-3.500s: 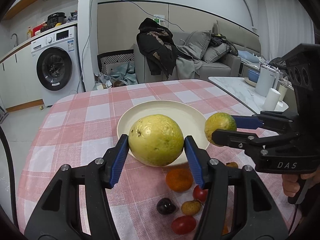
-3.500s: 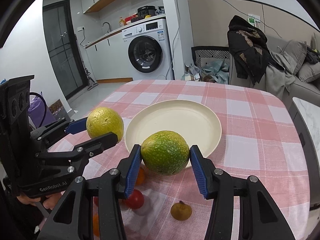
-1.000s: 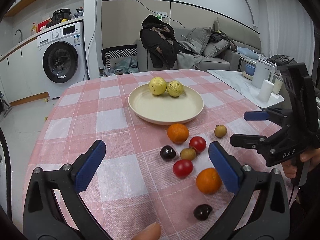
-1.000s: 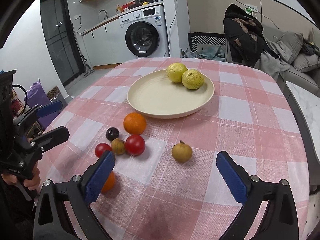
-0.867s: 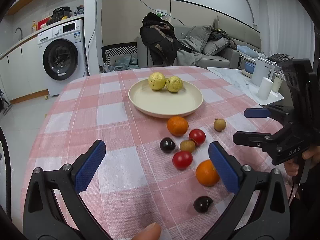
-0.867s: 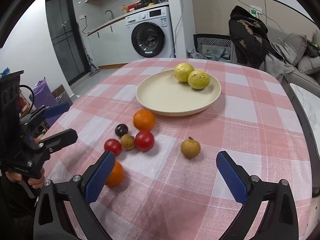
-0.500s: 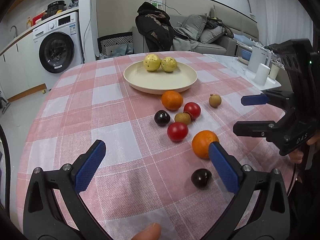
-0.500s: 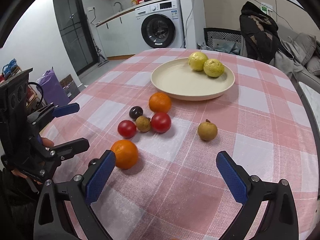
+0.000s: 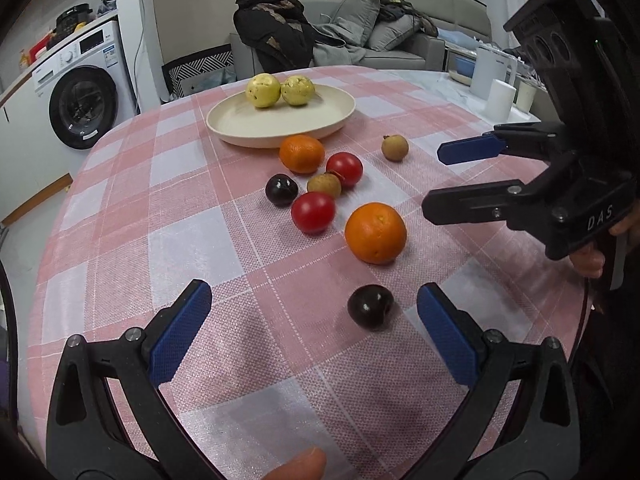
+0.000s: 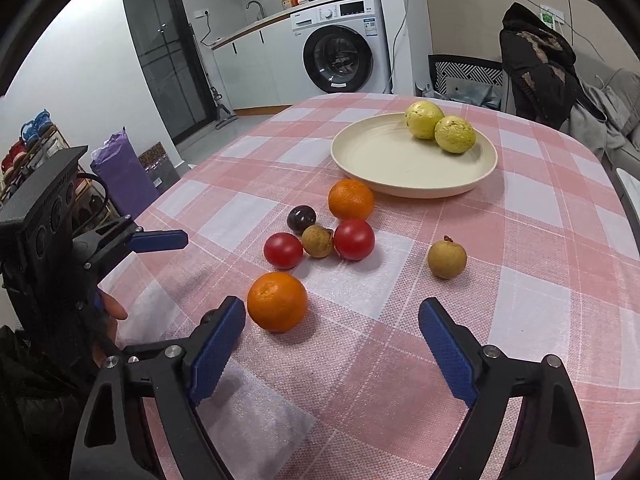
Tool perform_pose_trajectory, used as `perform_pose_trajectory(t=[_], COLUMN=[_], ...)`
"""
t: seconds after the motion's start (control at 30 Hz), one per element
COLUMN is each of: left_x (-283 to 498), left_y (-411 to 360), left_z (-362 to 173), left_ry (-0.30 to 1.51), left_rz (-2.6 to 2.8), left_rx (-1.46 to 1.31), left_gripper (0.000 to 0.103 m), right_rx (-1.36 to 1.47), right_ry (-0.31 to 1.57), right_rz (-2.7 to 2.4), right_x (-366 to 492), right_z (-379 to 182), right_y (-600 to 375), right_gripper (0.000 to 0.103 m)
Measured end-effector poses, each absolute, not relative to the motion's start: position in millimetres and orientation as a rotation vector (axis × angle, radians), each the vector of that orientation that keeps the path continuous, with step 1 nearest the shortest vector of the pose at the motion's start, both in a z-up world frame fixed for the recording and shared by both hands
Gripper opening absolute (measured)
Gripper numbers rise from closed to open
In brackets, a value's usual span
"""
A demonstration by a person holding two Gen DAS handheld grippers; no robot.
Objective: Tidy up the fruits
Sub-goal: 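Grasp the dark purple plum with the left tool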
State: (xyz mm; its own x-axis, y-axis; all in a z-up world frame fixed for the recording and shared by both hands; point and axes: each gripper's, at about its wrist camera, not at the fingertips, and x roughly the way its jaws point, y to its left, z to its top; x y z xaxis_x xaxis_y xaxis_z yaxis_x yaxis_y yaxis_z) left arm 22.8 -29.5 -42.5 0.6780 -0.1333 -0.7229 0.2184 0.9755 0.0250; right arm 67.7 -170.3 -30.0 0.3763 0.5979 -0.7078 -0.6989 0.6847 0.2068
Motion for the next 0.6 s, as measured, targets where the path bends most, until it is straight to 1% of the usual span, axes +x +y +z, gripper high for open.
perform_pose_trajectory(t=[0.07, 0.1, 0.17, 0.23, 0.33, 0.37, 0.43, 0.47, 0.53, 0.57, 0.6], left_x=[24, 25, 26, 27, 26, 25, 24, 24, 24, 23, 23], left_y=[-29, -29, -27, -27, -29, -31, -34, -36, -39, -40, -41], left_z=[-44, -45, -46, -48, -49, -50, -52, -53, -56, -57, -57], left_ry=[0.817, 0.824, 0.841, 0.860, 0.875, 0.878, 0.888, 0.890, 0.902, 0.899, 0.896], left_rz=[-0.209, -0.220, -0.240, -0.261, -0.294, -0.309, -0.330, -0.337, -0.354, -0.355, -0.359], left_rx=[0.106, 0.099, 0.084, 0.078, 0.082, 0.085, 0.098, 0.105, 0.110, 0.117, 0.119], left_gripper=[0.102, 0.101, 0.094, 0.085, 0.075, 0.073, 0.063, 0.061, 0.052, 0.051, 0.048], right_rx=[-0.145, -0.150, -0.157, -0.158, -0.157, -0.156, -0.156, -0.155, -0.158, -0.160, -0.160], right_ry=[0.848, 0.850, 0.853, 0.857, 0.859, 0.860, 0.860, 0.860, 0.859, 0.858, 0.858], right_rz=[0.835, 0.834, 0.829, 0.828, 0.827, 0.826, 0.827, 0.828, 0.831, 0.832, 0.834], right_x=[67, 67, 67, 68, 69, 69, 69, 69, 69, 69, 69], right_z=[-31, -32, -33, -34, -36, -36, -36, -36, -36, -37, -37], right_y=[-168, -167, -166, -165, -165, -165, -165, -165, -164, -164, -163], right_gripper=[0.087, 0.086, 0.086, 0.086, 0.086, 0.086, 0.086, 0.086, 0.086, 0.086, 0.086])
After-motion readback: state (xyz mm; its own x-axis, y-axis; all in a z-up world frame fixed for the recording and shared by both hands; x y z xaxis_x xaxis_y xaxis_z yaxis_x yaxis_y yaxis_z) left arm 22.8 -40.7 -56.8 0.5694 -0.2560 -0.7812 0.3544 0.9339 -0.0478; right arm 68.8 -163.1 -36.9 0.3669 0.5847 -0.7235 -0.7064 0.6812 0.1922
